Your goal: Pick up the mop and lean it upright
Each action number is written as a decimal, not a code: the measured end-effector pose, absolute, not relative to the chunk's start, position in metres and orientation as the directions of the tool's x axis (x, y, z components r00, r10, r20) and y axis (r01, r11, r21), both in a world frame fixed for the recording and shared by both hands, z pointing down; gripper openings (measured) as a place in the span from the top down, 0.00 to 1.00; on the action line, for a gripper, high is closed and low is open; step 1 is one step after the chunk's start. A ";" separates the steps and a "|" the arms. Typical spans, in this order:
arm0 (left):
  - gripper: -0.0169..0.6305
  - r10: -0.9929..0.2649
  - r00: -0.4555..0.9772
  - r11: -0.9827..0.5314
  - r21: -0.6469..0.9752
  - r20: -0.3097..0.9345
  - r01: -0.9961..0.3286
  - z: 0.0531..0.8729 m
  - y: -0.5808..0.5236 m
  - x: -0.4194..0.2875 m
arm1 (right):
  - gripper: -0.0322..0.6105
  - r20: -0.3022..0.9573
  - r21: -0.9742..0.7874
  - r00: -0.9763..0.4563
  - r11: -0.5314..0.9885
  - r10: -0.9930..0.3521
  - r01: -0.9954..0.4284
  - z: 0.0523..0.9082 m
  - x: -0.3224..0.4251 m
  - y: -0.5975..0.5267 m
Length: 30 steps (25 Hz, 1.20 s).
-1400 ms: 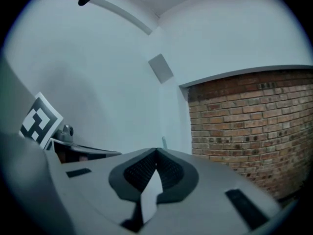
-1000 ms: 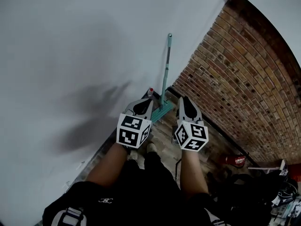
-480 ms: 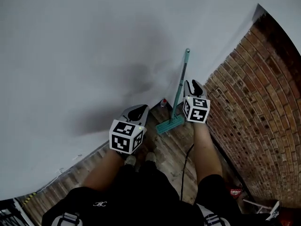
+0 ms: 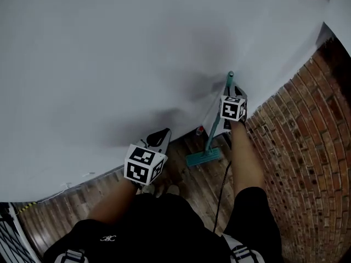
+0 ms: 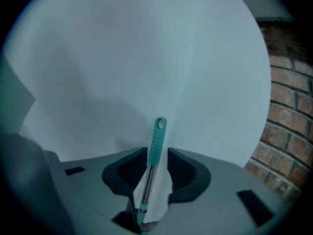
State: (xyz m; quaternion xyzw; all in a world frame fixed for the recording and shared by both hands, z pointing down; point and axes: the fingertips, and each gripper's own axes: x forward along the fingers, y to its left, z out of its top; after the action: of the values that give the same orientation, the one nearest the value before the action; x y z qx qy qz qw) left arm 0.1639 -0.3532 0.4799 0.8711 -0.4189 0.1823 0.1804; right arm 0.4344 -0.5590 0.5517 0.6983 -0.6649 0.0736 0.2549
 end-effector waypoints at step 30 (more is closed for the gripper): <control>0.98 -0.610 0.678 -0.677 0.175 0.411 -0.715 0.476 -0.345 0.204 | 0.78 0.284 0.086 0.133 -0.113 -0.949 -0.990 0.537 0.453 -0.392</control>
State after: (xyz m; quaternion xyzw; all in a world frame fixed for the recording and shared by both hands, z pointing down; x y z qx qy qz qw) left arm 0.2037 -0.3453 0.4761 0.9013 -0.3676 0.1612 0.1630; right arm 0.4528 -0.3921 0.5373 0.7419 -0.6535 0.0790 0.1278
